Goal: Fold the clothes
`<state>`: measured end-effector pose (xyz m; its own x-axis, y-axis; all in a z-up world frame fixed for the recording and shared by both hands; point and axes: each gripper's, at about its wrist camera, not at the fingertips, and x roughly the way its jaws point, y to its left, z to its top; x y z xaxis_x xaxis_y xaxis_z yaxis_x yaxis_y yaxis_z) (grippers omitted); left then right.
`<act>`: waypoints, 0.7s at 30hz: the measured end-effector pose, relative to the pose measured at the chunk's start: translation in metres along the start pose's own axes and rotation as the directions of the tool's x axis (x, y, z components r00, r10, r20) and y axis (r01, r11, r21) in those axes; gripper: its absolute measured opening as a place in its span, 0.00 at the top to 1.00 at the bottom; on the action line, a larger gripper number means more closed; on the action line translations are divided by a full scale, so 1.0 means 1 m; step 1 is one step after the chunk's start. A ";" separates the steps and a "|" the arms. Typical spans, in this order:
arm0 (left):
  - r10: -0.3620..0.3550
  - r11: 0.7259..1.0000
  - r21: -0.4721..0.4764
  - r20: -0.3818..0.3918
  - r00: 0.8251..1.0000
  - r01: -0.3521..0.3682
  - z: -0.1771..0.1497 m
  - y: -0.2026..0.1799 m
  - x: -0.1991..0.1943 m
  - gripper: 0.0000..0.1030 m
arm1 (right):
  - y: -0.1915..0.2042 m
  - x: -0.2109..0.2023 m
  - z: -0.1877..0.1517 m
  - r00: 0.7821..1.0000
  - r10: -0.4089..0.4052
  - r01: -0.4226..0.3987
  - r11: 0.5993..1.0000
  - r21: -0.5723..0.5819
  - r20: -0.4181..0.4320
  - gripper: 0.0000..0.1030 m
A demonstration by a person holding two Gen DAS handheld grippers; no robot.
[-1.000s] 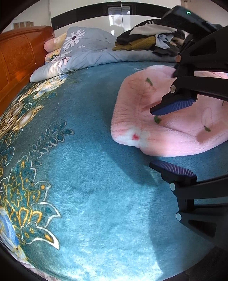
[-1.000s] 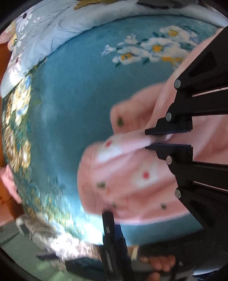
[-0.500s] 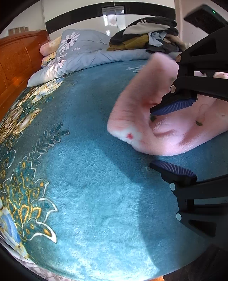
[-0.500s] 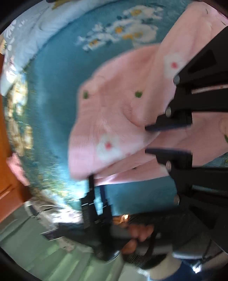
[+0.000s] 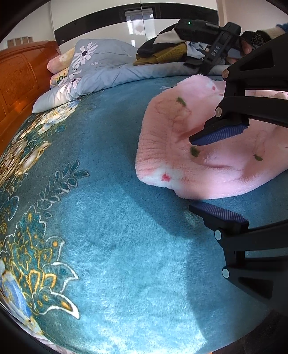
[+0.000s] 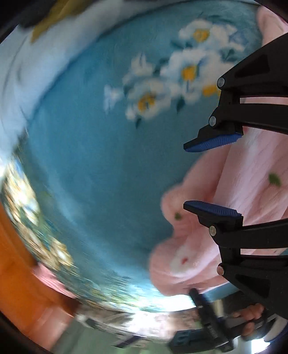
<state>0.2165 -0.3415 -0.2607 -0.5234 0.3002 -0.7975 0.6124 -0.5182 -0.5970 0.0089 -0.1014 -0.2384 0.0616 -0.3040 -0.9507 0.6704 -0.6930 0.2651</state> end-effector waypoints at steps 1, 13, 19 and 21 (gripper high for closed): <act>-0.001 1.000 0.003 -0.001 1.000 0.001 0.000 -0.001 0.001 0.45 | 0.005 0.005 0.000 1.000 -0.017 0.017 0.999 -0.044 -0.015 0.54; -0.032 0.999 0.003 -0.018 0.999 0.032 -0.005 -0.006 0.003 0.46 | 0.018 0.023 -0.009 0.995 -0.086 0.081 0.992 -0.096 -0.047 0.70; -0.023 1.000 -0.014 -0.027 0.999 0.023 -0.006 -0.003 0.005 0.79 | 0.004 0.000 -0.004 0.998 -0.061 0.061 0.997 0.055 -0.016 0.93; -0.020 1.000 -0.001 -0.021 1.000 0.020 -0.006 -0.006 0.005 0.87 | 0.000 -0.015 0.002 0.994 -0.101 0.099 0.993 0.057 0.032 0.94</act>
<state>0.2139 -0.3323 -0.2613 -0.5230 0.3272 -0.7870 0.6026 -0.5111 -0.6129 0.0068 -0.0981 -0.2239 -0.0300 -0.2527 -0.9671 0.6302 -0.7557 0.1779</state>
